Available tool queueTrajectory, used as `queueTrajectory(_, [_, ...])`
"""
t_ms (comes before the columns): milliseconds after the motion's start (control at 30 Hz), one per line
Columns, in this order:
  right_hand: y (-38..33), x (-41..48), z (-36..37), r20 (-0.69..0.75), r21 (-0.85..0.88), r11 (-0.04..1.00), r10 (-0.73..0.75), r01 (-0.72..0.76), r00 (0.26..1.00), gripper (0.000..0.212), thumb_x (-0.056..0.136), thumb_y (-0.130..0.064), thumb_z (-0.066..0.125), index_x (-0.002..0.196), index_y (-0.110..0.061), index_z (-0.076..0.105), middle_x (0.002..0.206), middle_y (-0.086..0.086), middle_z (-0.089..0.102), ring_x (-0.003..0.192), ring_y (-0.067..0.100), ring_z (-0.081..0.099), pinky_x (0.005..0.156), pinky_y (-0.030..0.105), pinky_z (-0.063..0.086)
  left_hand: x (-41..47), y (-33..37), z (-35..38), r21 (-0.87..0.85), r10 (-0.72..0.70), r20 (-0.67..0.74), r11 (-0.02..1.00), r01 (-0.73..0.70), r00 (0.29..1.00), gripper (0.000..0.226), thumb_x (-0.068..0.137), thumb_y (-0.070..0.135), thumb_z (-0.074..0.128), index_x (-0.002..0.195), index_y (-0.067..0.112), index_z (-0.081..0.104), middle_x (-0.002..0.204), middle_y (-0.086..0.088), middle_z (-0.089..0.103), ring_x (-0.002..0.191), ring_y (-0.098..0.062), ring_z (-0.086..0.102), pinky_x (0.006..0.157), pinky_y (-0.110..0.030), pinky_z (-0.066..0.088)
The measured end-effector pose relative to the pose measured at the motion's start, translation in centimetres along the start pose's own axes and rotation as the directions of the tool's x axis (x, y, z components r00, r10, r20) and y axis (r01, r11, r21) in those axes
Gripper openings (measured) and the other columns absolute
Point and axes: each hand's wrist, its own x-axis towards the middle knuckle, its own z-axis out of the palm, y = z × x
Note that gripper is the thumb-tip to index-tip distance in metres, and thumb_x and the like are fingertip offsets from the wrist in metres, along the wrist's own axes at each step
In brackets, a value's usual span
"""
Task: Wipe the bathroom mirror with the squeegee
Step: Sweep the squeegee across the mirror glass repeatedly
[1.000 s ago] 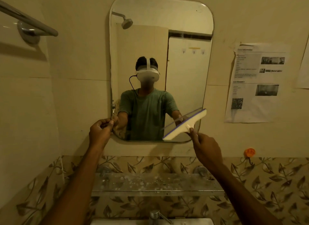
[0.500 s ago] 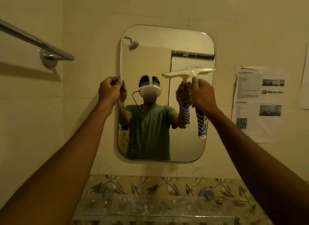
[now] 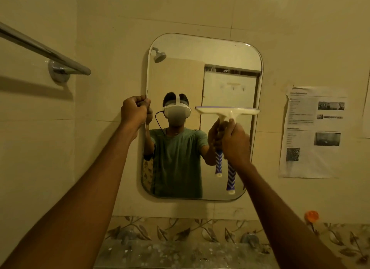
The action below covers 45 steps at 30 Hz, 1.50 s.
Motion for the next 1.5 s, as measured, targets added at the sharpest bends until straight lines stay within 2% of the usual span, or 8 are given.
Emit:
queueTrajectory(333, [-4.6,8.2,-2.2,-0.13,-0.012,0.988,-0.152,0.151,0.98,0.042,0.105,-0.038,0.03,0.07,-0.026,0.05,0.057,-0.008,0.054,0.039,-0.008,0.053,0.035,0.005,0.035,0.0,0.0,-0.3,-0.001,-0.016,0.013,1.0,0.016,1.0,0.01,0.095,0.018,0.058,0.104,0.014,0.061,0.079,-0.008,0.066,0.069,-0.02,0.062,0.072,-0.039,0.058])
queueTrajectory(500, [-6.3,11.7,-2.6,-0.152,-0.067,0.983,-0.18,0.172,0.972,0.044,0.106,-0.039,0.026,0.077,-0.022,0.055,0.063,-0.01,0.055,0.048,-0.001,0.053,0.044,0.011,0.038,-0.1,-0.1,-0.1,0.021,0.006,0.001,1.0,-0.006,1.0,0.01,0.096,0.019,0.057,0.104,0.015,0.06,0.076,-0.003,0.065,0.067,-0.017,0.063,0.068,-0.033,0.057])
queueTrajectory(633, [-3.1,6.7,-1.2,-0.06,-0.033,0.996,-0.08,0.078,0.995,0.044,0.105,-0.045,0.024,0.08,-0.023,0.053,0.069,0.003,0.065,0.053,0.011,0.065,0.043,0.022,0.054,-0.1,-0.2,-0.2,-0.02,-0.015,0.009,1.0,0.015,1.0,0.004,0.096,0.017,0.056,0.098,0.015,0.059,0.077,-0.01,0.064,0.069,-0.022,0.06,0.073,-0.045,0.058])
queueTrajectory(900, [0.9,-2.1,0.6,-0.006,-0.08,0.997,-0.003,0.002,1.0,0.044,0.105,-0.043,0.024,0.081,-0.02,0.053,0.069,0.001,0.06,0.06,0.018,0.064,0.053,0.032,0.054,-0.2,-1.1,-0.5,0.029,-0.004,0.002,1.0,0.004,1.0,0.012,0.094,0.022,0.061,0.102,0.014,0.063,0.088,-0.012,0.07,0.079,-0.028,0.068,0.077,-0.045,0.06])
queueTrajectory(1000, [-0.9,0.0,0.5,-0.043,-0.038,0.998,-0.051,0.049,0.998,0.042,0.105,-0.041,0.026,0.073,-0.027,0.049,0.061,-0.004,0.057,0.049,0.008,0.06,0.043,0.023,0.047,-0.7,-1.8,-1.3,0.031,-0.008,0.027,0.999,0.007,1.0,0.023,0.091,0.023,0.064,0.109,0.009,0.065,0.089,-0.008,0.071,0.083,-0.022,0.069,0.075,-0.034,0.06])
queueTrajectory(1200, [-3.5,3.9,0.3,-0.072,-0.031,0.995,-0.097,0.095,0.993,0.04,0.105,-0.043,0.026,0.073,-0.03,0.047,0.064,-0.003,0.058,0.054,0.012,0.062,0.049,0.03,0.054,-1.9,-3.2,-2.1,0.045,-0.03,0.043,0.999,0.028,0.999,0.021,0.087,0.026,0.069,0.105,0.015,0.066,0.101,-0.01,0.071,0.096,-0.023,0.068,0.09,-0.041,0.056])
queueTrajectory(1367, [0.9,-2.0,2.1,-0.048,-0.099,0.995,-0.01,0.005,0.999,0.046,0.104,-0.046,0.024,0.073,-0.025,0.051,0.061,-0.001,0.057,0.05,0.01,0.057,0.043,0.019,0.041,-2.9,-4.6,-2.3,0.025,-0.035,0.038,0.999,0.034,0.999,0.006,0.088,0.025,0.068,0.091,0.027,0.063,0.098,-0.006,0.071,0.096,-0.021,0.068,0.091,-0.043,0.055])
queueTrajectory(1500, [3.0,-7.7,3.0,-0.013,-0.143,0.988,0.062,-0.063,0.998,0.045,0.103,-0.044,0.025,0.071,-0.027,0.051,0.059,-0.007,0.055,0.05,0.002,0.053,0.04,0.008,0.031,-3.0,-4.8,-2.4,0.031,-0.052,0.041,0.998,0.051,0.998,0.012,0.089,0.024,0.067,0.101,0.021,0.066,0.1,-0.007,0.071,0.098,-0.021,0.067,0.093,-0.041,0.054])
